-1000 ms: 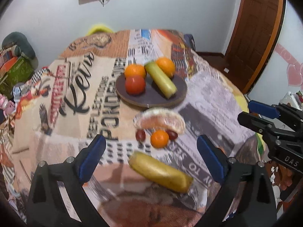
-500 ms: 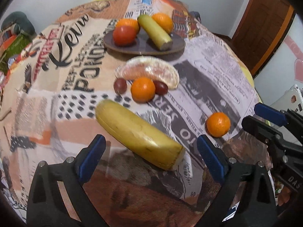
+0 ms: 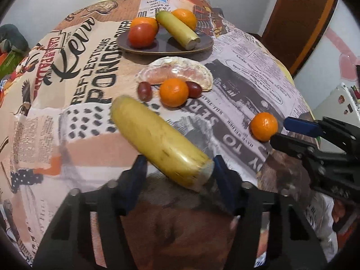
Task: Organize fruits
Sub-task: 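Grasp the banana with the left tool while the right tool grasps a mandarin, then lift the banana and mandarin and carry them toward the plate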
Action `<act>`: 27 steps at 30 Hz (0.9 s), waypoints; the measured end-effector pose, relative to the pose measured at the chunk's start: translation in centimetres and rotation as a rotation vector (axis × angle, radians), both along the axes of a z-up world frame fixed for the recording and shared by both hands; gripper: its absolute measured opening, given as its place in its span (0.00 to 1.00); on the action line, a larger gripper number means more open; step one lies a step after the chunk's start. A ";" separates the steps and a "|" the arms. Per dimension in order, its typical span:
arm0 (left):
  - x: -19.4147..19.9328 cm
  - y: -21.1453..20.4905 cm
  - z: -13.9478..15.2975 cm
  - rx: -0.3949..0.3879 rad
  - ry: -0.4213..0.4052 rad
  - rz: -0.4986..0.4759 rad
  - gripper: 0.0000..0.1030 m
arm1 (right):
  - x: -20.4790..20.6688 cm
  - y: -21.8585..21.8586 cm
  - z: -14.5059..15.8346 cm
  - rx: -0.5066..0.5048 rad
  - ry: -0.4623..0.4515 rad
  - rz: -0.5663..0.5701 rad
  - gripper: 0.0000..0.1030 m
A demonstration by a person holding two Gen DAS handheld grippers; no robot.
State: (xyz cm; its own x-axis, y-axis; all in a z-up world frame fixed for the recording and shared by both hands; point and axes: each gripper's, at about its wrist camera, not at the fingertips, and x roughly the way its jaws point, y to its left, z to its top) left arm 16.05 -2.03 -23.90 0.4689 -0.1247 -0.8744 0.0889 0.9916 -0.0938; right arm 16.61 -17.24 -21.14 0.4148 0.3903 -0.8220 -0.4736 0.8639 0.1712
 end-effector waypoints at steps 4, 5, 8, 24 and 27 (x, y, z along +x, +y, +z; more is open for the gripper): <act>-1.2 2.3 0.5 -0.019 0.000 0.017 0.41 | 0.2 0.6 -0.5 -0.006 0.009 0.010 0.40; -1.4 2.9 0.6 -0.009 -0.005 0.024 0.40 | 0.3 0.8 -0.6 -0.008 0.011 0.011 0.40; -1.6 4.6 0.9 0.022 -0.014 0.050 0.37 | 0.5 1.0 -0.7 -0.026 -0.002 0.006 0.41; 2.6 6.6 2.1 0.018 -0.034 0.086 0.65 | 1.7 0.7 -2.2 0.006 0.056 -0.012 0.41; 4.3 7.0 1.6 0.014 -0.020 0.103 0.64 | 1.9 0.6 -2.2 0.011 0.052 -0.013 0.41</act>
